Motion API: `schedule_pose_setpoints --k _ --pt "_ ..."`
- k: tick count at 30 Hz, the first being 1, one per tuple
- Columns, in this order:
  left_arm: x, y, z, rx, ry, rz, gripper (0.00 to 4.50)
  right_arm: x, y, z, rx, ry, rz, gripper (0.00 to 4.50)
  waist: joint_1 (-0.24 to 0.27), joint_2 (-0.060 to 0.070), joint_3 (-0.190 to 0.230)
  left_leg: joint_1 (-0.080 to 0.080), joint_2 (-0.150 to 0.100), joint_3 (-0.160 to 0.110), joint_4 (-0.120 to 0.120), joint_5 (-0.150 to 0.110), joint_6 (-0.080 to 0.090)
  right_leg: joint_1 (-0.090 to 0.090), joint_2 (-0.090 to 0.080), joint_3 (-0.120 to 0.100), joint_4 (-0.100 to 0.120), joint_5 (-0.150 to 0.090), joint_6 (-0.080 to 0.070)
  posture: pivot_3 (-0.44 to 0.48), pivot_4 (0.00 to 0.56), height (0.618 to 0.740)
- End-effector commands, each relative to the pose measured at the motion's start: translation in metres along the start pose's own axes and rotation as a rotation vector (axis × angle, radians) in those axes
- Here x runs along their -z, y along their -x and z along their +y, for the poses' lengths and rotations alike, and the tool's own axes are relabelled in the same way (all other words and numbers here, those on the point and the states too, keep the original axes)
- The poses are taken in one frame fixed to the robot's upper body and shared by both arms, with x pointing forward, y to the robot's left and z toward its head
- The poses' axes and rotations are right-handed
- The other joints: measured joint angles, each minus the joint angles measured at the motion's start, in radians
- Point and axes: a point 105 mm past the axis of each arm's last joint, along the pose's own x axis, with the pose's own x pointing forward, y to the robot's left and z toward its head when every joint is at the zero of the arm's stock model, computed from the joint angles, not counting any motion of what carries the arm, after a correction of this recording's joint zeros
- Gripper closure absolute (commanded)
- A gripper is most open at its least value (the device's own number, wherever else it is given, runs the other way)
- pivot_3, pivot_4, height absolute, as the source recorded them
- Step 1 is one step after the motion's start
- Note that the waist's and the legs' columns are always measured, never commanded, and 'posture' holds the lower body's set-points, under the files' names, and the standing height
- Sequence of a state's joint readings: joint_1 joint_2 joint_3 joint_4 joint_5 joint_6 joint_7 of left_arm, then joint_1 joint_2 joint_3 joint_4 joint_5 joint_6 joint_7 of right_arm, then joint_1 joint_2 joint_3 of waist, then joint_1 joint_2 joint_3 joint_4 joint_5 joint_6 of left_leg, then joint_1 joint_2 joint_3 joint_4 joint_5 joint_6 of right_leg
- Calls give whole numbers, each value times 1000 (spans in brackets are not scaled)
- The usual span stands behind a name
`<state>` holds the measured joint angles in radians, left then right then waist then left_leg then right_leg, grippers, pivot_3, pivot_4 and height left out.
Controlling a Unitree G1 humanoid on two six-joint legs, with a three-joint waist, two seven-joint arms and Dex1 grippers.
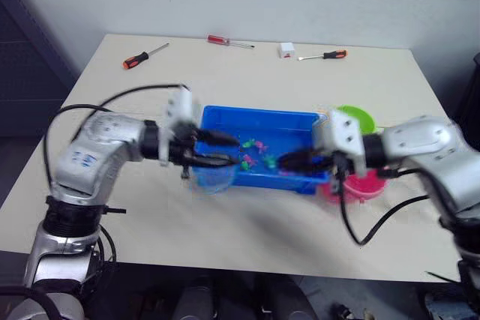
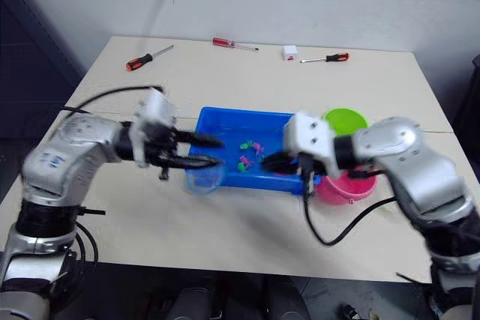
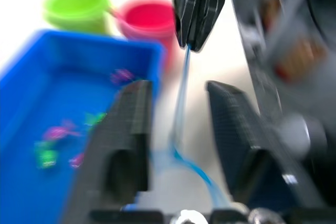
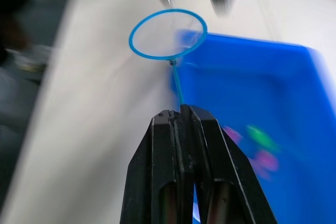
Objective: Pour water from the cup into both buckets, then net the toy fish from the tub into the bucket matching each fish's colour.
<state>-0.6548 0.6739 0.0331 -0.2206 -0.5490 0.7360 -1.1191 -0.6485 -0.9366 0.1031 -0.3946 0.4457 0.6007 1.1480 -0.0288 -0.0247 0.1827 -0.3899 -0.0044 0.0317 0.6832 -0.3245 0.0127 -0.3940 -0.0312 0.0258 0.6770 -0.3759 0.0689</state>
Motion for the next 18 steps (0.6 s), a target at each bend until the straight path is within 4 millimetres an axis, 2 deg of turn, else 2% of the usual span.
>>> schedule_pose_setpoints --k 1,3,10,18 --pt "5 22 -10 -29 20 -1 921 -2 39 -38 167 156 96 4500 -4 0 0 1 0 0 -1 0 0 0 0 0 0 0 0 0 150 740" --pt "11 23 -11 -47 18 19 73 8 48 -49 191 243 188 4500 -2 0 0 1 0 0 -1 0 0 0 0 0 -1 0 0 0 150 740" --pt "19 15 -10 -89 -14 40 24 42 57 -77 171 516 415 4500 -1 0 0 1 0 1 -1 0 0 1 0 1 -1 0 0 0 150 740" --pt "21 5 -15 -59 -48 63 24 55 49 -90 42 804 545 4500 -12 1 1 2 0 3 -1 1 -1 -1 0 2 2 0 0 0 150 740"
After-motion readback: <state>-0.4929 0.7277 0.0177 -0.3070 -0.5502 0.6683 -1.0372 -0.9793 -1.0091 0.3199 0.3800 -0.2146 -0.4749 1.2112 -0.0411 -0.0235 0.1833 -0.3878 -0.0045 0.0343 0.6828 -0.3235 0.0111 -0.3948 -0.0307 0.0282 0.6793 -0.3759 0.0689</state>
